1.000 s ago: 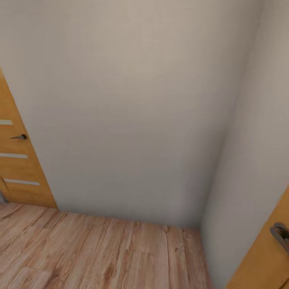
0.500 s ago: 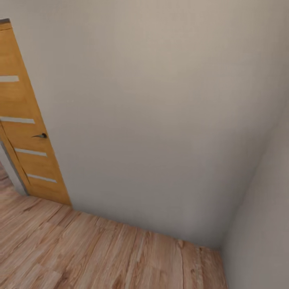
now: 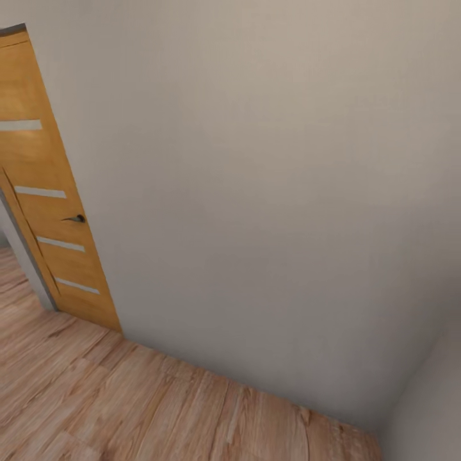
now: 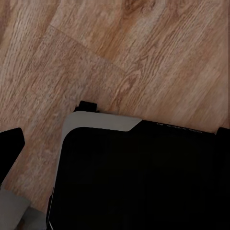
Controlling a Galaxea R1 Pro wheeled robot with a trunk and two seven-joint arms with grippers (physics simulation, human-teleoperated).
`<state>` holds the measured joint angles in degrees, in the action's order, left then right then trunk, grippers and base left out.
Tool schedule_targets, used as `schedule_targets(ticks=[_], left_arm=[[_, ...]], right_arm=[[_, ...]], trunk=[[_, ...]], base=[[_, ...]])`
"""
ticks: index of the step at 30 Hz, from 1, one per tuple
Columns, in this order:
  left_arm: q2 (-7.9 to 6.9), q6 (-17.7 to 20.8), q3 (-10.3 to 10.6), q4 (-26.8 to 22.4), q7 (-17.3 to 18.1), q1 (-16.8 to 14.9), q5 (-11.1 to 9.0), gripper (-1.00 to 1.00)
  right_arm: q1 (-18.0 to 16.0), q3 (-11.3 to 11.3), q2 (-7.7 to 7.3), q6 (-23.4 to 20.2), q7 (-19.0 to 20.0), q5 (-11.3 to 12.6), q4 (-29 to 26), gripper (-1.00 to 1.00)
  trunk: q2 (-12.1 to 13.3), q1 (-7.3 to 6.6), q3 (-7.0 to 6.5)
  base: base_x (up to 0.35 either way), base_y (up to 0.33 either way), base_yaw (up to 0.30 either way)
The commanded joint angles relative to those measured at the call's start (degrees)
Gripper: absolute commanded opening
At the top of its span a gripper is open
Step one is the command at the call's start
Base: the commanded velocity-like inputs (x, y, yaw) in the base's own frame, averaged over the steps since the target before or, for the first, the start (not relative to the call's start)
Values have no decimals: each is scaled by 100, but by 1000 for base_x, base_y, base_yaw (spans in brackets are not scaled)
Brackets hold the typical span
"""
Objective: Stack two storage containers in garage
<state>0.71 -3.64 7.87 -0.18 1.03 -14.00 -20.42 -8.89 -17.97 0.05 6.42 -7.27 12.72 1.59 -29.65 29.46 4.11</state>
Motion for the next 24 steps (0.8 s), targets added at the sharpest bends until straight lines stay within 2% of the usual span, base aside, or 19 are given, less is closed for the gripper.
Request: schedule_targets(ticks=[1, 7, 24], left_arm=[[0, -23, 48, 9, 11, -6, -58, 100], [-1, -26, 48, 9, 11, -6, -58, 100], [-1, -28, 48, 9, 11, -6, -58, 100]], right_arm=[[-8, -50, 0, 34, -2, 55, 17, 100], [-8, -57, -13, 35, 4, 55, 15, 100], [-8, -54, 23, 27, -1, 55, 15, 100]], trunk=[[-9, 5, 11], [-9, 5, 11], [-9, 5, 11]], base=[[295, 0, 1], [186, 0, 0], [5, 0, 3]])
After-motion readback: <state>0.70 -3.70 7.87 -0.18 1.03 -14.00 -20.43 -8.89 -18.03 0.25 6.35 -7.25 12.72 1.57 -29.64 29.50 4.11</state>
